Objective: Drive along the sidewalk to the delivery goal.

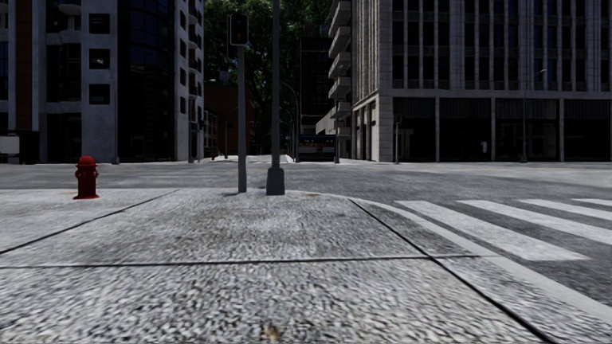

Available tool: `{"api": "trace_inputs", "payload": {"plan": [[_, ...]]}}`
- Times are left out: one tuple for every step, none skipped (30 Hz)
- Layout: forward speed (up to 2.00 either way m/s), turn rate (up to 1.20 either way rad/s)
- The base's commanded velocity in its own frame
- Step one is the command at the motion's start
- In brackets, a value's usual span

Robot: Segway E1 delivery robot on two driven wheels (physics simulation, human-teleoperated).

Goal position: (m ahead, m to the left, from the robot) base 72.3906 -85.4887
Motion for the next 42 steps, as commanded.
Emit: {"api": "trace_inputs", "payload": {"plan": [[2.0,0.0],[2.0,0.0],[2.0,0.0],[2.0,0.0],[2.0,0.0],[2.0,0.0],[2.0,0.0],[2.0,0.0],[2.0,-0.02],[2.0,-0.09],[2.0,-0.21],[2.0,-0.29],[2.0,-0.29],[2.0,-0.36],[1.91,-0.39],[1.71,-0.39],[1.58,-0.4],[1.58,-0.4],[1.5,-0.43],[1.43,-0.45],[1.39,-0.46],[1.36,-0.48],[1.35,-0.5],[1.35,-0.5],[1.34,-0.5],[1.34,-0.51],[1.34,-0.51],[1.34,-0.52],[1.34,-0.55],[1.34,-0.55],[1.34,-0.58],[1.34,-0.59],[1.34,-0.59],[1.34,-0.59],[1.34,-0.59],[1.34,-0.59],[1.34,-0.59],[1.34,-0.59],[1.34,-0.59],[1.34,-0.59],[1.34,-0.59],[1.34,-0.59]]}}
